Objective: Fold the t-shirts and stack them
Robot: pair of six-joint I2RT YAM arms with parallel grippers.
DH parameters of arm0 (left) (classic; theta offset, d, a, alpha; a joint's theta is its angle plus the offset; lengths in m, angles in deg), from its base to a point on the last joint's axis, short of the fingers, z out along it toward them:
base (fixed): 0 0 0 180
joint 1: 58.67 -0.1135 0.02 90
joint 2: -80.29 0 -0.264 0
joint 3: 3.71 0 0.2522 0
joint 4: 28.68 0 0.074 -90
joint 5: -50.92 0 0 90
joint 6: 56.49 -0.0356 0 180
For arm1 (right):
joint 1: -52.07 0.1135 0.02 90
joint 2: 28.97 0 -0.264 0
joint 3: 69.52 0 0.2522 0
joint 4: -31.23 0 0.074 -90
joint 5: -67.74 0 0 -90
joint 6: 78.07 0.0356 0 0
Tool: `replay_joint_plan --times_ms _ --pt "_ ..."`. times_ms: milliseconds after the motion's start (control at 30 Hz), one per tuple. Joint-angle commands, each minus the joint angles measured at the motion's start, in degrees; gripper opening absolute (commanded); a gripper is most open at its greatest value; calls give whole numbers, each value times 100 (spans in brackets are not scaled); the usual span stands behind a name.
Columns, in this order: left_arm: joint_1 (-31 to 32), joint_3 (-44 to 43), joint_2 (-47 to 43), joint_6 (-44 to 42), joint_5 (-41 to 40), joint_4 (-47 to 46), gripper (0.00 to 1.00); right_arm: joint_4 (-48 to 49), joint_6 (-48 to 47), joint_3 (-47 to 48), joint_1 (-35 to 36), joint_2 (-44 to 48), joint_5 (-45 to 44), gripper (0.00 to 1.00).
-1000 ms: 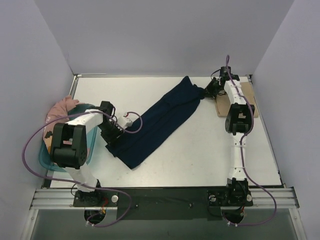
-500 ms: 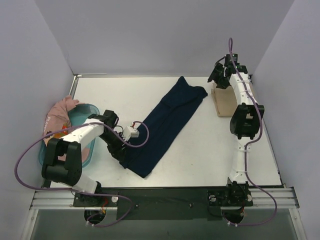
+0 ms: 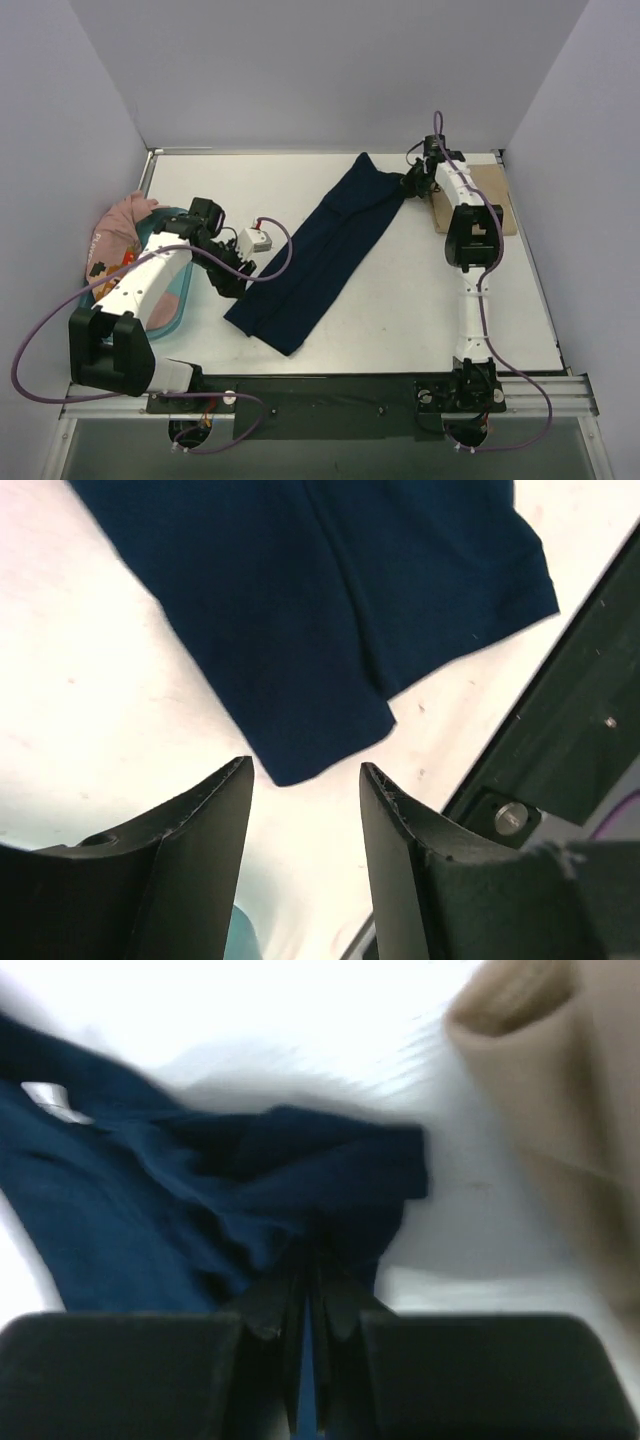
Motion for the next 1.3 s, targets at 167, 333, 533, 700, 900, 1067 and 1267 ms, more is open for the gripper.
replay_joint_plan --times_ms 167,333,533,700,900,1067,1267 --pt "-141 -289 -163 13 296 -482 58 -98 1600 696 -147 -733 -445 0" --pt "-133 185 -611 -1338 945 -280 58 173 1618 1567 -165 -1243 -358 0" --pt "-106 362 -243 -2185 1193 -270 59 1343 969 1358 19 -596 328 1" --pt "-115 528 -32 -1915 1281 -1008 59 1352 404 -492 108 1536 503 31" --pt "-80 1414 -523 -614 1369 -2256 59 1317 -454 -3219 712 4080 812 52" --pt "280 2101 -1137 414 974 -3187 59 931 -3147 -5432 2206 5520 1619 55" --pt "404 2646 -1841 1188 456 -3935 59 1753 -5050 -7499 4946 6523 883 55"
